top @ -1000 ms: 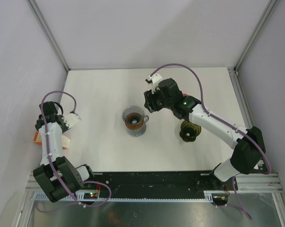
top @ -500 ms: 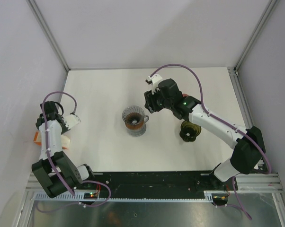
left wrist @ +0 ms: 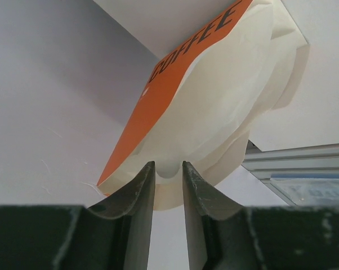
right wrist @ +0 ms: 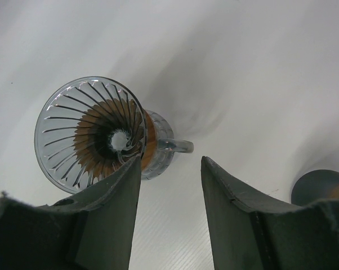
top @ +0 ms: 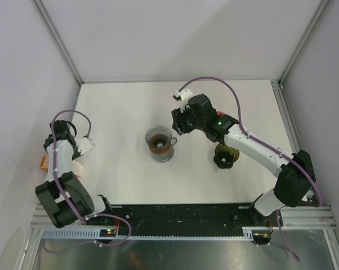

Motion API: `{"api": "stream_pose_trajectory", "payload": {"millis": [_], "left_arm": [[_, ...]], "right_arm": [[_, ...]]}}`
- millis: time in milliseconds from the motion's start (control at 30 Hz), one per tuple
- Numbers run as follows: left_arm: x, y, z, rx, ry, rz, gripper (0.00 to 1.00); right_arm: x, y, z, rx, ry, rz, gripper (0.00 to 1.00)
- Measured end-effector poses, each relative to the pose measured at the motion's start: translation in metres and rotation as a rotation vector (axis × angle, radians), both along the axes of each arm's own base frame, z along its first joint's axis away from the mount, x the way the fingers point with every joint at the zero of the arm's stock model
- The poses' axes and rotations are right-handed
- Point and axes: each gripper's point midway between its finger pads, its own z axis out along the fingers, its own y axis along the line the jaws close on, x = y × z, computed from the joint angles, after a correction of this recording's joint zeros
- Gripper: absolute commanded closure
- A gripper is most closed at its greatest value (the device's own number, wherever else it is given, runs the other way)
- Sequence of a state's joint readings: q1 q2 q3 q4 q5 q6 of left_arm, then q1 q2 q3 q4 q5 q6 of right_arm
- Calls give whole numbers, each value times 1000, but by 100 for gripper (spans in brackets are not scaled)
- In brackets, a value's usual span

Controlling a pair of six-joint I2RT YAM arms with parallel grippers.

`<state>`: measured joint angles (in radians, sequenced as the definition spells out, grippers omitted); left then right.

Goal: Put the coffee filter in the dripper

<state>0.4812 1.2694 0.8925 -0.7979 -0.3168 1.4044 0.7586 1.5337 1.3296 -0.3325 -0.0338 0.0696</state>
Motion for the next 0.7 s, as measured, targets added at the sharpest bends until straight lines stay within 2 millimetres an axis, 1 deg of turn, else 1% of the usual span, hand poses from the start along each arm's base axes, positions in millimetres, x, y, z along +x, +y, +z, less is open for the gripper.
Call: {"api": "stream_pose_trajectory", "payload": {"millis": [233, 367, 433, 533, 600, 700], "left_arm": [[0, 1, -6, -7, 19, 10, 72], [0, 1, -6, -6, 21, 9, 73], [0, 1, -6, -7, 21, 7, 78], [0, 1, -6, -7, 22, 4, 91], [0, 1, -6, -7, 24, -1, 97], [1, 1, -6, -7, 21, -3, 100]], "right_arm": [[0, 0, 0, 1, 0, 0, 49], [0, 0, 0, 0, -1, 1, 48], [0, 0, 0, 1, -1, 0, 49], [0, 1, 0, 2, 1, 3, 49], [-1, 1, 0, 3, 3, 6, 49], [-1, 1, -1, 3, 4, 7, 48]]}}
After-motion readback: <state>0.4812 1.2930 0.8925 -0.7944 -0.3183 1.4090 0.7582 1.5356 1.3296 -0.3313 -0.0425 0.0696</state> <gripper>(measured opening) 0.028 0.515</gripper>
